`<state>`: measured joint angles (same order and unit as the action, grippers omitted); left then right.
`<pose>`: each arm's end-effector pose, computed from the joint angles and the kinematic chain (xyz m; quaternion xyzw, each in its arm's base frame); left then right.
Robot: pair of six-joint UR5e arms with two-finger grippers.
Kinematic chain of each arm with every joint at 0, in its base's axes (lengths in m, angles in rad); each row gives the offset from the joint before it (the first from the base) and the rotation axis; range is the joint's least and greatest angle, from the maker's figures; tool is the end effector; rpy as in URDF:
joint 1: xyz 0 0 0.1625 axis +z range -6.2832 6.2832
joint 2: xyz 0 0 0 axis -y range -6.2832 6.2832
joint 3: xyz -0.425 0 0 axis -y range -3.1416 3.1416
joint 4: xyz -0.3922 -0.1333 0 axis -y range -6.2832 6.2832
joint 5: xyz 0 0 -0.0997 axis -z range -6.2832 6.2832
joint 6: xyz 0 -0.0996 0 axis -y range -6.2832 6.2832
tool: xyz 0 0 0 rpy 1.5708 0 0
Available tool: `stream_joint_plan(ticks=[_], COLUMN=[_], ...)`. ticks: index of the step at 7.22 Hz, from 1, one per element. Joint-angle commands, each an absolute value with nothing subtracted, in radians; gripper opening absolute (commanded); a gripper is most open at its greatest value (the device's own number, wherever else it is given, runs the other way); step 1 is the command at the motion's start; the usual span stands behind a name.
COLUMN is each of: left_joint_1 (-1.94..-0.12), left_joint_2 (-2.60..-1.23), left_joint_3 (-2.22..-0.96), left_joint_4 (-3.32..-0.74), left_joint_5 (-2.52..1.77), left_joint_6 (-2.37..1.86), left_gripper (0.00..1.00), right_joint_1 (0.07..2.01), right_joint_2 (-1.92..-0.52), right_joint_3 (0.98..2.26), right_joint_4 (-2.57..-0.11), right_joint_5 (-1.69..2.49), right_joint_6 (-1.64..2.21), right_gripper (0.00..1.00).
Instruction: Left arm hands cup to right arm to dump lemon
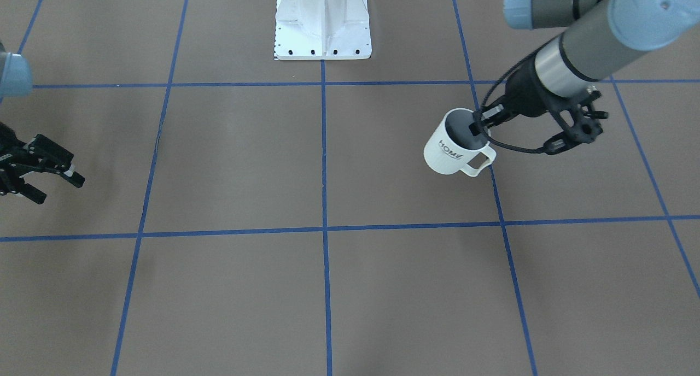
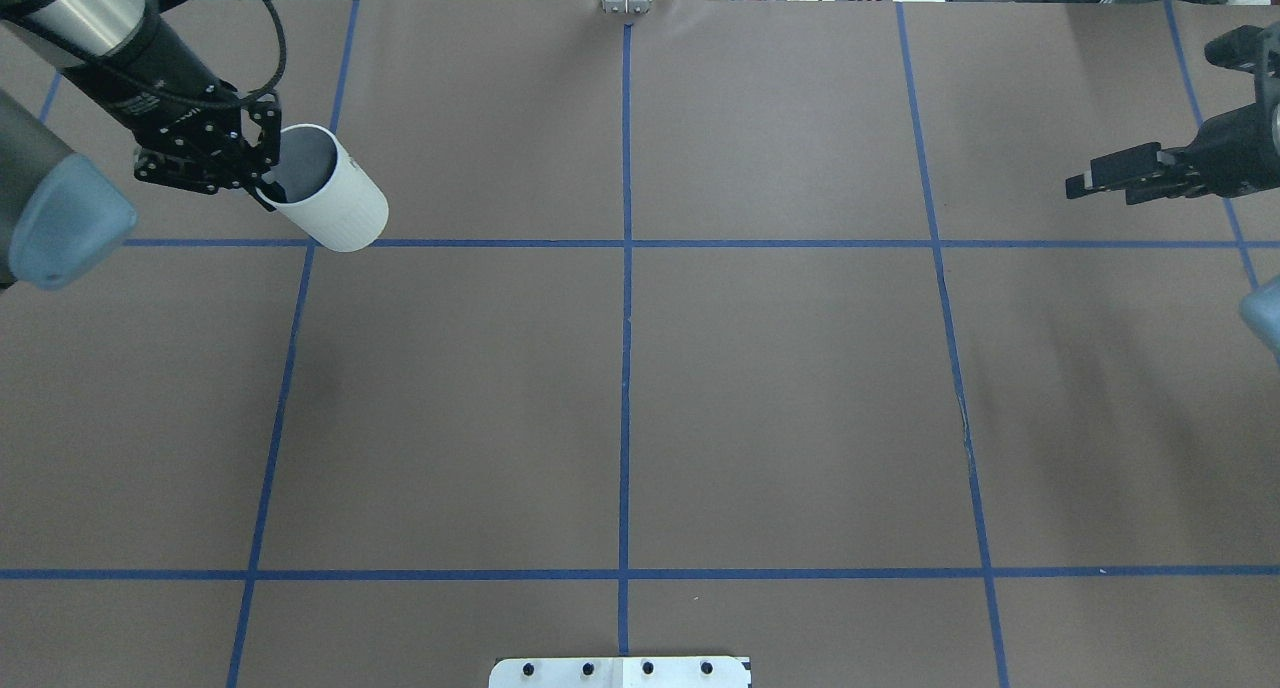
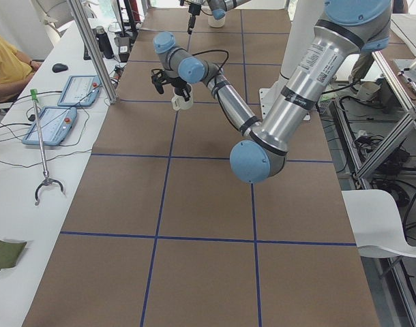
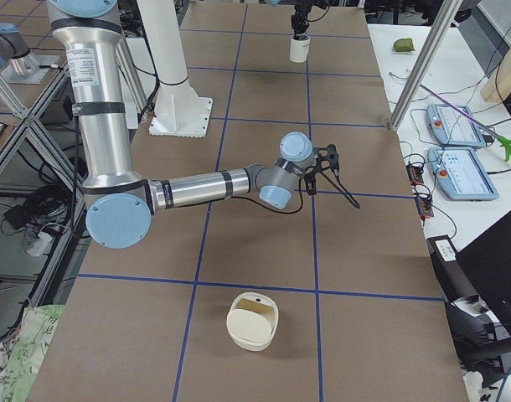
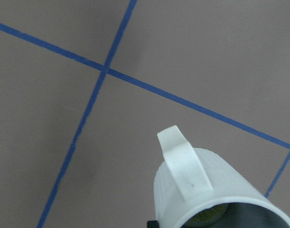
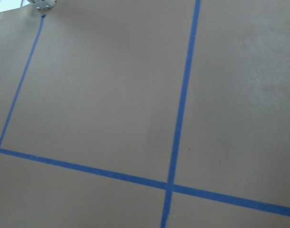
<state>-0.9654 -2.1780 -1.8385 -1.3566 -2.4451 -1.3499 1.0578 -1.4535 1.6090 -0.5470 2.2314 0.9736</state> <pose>0.3014 -0.5355 0.1998 -0.1678 0.4675 -0.1838 0.8482 -0.2060 -0.5128 0.4617 0.2049 -0.5544 0.0039 0.8066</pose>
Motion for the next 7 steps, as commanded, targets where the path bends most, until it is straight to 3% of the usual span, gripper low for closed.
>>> stream_joint_plan(ticks=[1,4,7], left_joint_1=[-0.878,-0.833,-0.816], left_joint_2=[-2.317,-2.509,-2.536], left_joint_3=[-1.784,-1.562,-1.519], left_joint_4=[-1.35,-1.359,-1.351], left_joint_5=[-2.349,-2.31,-2.287], left_joint_6=[-1.521,-1.62,-1.621], left_gripper=[0.0,0.0,0.0], right_joint_1=[0.822,0.458,0.269], right_joint_2=[-1.433,-1.313,-1.16], right_joint_3=[1.678,1.704,1.701], right_joint_4=[-0.404,-0.41,-0.551], right_joint_5=[1.874,1.287,0.958], right_joint_6=[1.003,0.98,0.77], right_gripper=[0.98,0.98,0.98])
